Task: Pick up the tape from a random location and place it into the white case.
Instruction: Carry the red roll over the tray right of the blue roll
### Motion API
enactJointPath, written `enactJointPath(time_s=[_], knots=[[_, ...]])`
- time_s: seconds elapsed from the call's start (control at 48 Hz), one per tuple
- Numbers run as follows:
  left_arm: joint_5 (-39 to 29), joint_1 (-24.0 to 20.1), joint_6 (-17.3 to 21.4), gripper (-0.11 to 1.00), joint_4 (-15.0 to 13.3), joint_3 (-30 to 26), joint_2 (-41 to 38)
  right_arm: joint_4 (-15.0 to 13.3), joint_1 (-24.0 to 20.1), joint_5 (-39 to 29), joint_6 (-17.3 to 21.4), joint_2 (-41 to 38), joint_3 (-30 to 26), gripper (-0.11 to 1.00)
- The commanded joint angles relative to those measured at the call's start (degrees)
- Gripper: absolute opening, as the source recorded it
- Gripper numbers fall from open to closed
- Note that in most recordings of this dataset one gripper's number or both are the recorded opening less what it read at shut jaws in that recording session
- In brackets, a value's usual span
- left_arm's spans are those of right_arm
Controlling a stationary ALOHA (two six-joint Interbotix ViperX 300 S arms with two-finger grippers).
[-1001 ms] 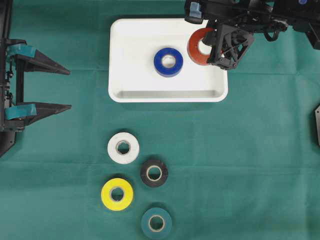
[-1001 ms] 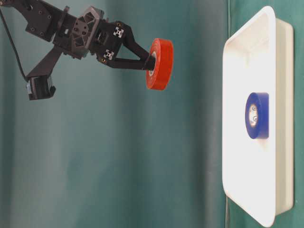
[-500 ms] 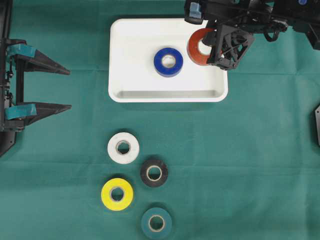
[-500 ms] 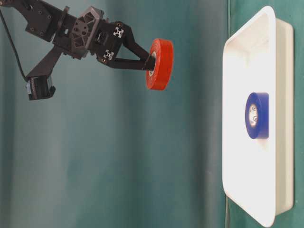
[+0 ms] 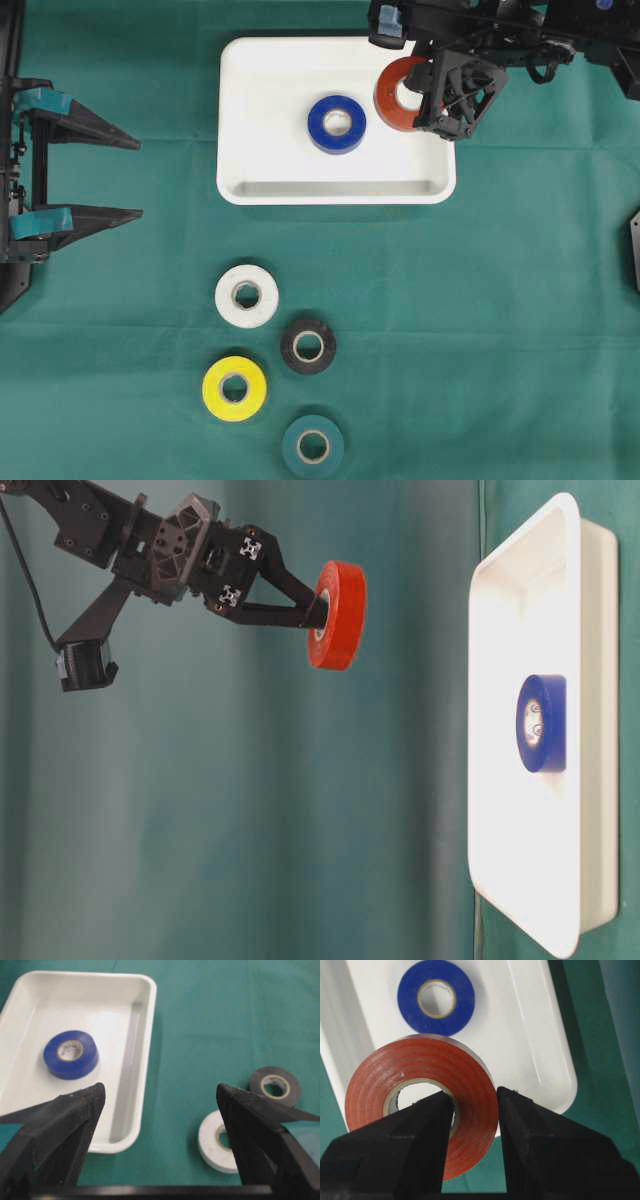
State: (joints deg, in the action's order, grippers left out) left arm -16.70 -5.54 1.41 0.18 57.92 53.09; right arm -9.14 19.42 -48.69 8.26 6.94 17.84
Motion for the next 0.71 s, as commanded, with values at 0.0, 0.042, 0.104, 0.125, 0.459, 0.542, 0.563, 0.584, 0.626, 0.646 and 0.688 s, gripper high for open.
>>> enactJointPath(time_s=[0.0, 0.042, 0.104, 0.125, 0.459, 0.542, 0.563, 0.584, 0.626, 0.646, 0.688], knots=[[0.3, -0.2, -0.1, 0.94, -0.1, -0.7, -0.4, -0.2, 0.0, 0.4, 0.1, 0.5, -0.7, 0.29], [0.3, -0.2, -0.1, 0.94, -0.1, -0.7, -0.4, -0.2, 0.0, 0.4, 0.1, 0.5, -0.7, 0.29], [0.3, -0.1, -0.1, 0.94, -0.1, -0.7, -0.4, -0.2, 0.0, 0.4, 0.1, 0.5, -0.6, 0.29], [0.3, -0.1, -0.1, 0.94, -0.1, -0.7, -0.4, -0.2, 0.0, 0.4, 0.1, 0.5, -0.7, 0.29], [0.3, -0.1, -0.1, 0.94, -0.1, -0.7, -0.4, -0.2, 0.0, 0.5, 0.1, 0.5, -0.6, 0.29], [0.3, -0.1, -0.1, 0.94, -0.1, -0.7, -0.4, -0.2, 0.0, 0.4, 0.1, 0.4, -0.7, 0.29], [0.3, -0.1, -0.1, 0.94, -0.1, -0.7, -0.4, -0.2, 0.0, 0.5, 0.1, 0.4, -0.6, 0.29], [0.3, -0.2, -0.1, 0.94, -0.1, -0.7, -0.4, -0.2, 0.0, 0.5, 0.1, 0.4, -0.6, 0.29], [0.3, -0.2, -0.1, 0.94, -0.1, -0.7, -0.4, -0.2, 0.0, 0.5, 0.1, 0.4, -0.6, 0.29], [0.3, -0.1, -0.1, 0.94, -0.1, -0.7, -0.4, -0.2, 0.0, 0.5, 0.1, 0.3, -0.6, 0.29], [0.3, -0.1, -0.1, 0.94, -0.1, -0.7, -0.4, -0.2, 0.0, 0.5, 0.1, 0.1, -0.6, 0.29]])
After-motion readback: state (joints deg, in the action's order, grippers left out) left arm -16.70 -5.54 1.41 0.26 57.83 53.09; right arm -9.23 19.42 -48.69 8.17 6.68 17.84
